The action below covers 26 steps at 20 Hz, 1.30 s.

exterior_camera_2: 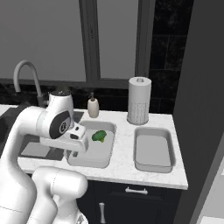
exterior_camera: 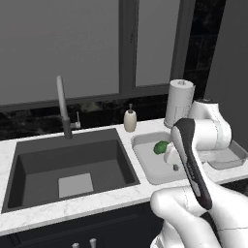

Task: Place one broccoli and one fish in each tupperware on the nearby counter, to pack two identical lunches.

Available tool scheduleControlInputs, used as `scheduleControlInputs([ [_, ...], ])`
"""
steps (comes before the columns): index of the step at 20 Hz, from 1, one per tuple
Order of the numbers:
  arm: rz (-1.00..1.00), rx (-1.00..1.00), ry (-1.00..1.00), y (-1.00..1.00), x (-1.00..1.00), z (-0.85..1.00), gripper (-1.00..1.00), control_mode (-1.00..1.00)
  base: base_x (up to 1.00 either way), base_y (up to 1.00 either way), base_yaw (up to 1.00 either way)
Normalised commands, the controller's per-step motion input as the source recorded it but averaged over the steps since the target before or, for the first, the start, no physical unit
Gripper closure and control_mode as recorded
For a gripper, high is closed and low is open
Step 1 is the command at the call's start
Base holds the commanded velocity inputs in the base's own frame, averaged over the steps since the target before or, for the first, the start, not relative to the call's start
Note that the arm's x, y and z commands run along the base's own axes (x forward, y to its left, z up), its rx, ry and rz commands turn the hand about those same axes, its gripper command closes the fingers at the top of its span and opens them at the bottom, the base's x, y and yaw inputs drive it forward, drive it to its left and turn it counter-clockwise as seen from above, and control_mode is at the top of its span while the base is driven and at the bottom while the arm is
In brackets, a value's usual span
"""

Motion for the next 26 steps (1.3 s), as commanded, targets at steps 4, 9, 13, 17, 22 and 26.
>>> scheduleControlInputs([
  [4,-0.01,0.0,-0.04,0.31,-0.38,0.0,-1.0,-1.0,0.0,0.0,0.0],
  [9,0.0,-0.01,-0.01,0.17,-0.07,0.0,-1.0,-1.0,0.0,0.0,0.0],
  [13,0.0,-0.01,-0.05,0.07,-0.17,0.0,-1.0,1.0,-0.15,0.0,0.0],
  [17,0.0,0.0,0.0,0.0,0.0,0.0,-1.0,1.0,-0.88,-0.11,0.0],
  [22,0.0,0.0,0.0,0.0,0.0,0.0,-1.0,1.0,-0.85,-0.54,-0.02],
  [26,0.0,0.0,0.0,0.0,0.0,0.0,-1.0,1.0,-0.26,-1.0,0.04],
])
